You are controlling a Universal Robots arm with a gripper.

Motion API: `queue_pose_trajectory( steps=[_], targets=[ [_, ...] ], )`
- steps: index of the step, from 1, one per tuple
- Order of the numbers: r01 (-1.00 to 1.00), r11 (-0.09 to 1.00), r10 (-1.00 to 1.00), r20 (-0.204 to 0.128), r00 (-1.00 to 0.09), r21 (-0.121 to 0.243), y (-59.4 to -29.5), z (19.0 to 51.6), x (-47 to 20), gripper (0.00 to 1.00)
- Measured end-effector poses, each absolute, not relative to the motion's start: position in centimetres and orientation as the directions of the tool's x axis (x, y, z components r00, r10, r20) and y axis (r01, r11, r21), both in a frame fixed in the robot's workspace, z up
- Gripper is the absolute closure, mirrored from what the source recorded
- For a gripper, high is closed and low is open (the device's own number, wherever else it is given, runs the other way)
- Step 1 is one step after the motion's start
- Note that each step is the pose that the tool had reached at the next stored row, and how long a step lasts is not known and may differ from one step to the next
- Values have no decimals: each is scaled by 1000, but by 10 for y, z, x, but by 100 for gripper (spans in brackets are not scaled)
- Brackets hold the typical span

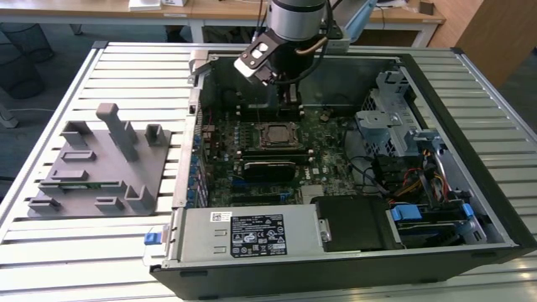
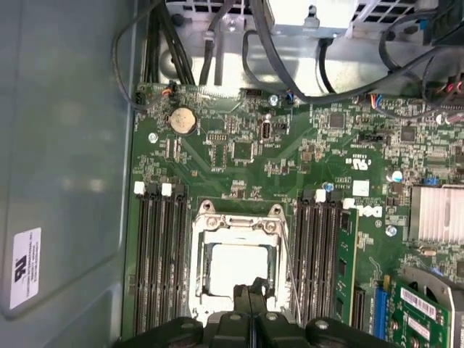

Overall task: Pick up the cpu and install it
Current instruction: 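Install the first cpu locking lever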

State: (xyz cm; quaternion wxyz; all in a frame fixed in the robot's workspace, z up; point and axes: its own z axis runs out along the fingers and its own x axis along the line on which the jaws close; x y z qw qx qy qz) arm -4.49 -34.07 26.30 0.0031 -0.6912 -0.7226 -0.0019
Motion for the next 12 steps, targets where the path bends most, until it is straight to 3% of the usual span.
queue_pose_trajectory(
  steps=[12],
  targets=[
    [974,227,974,-9,-227,-6,-341,262,-46,89]
  ],
)
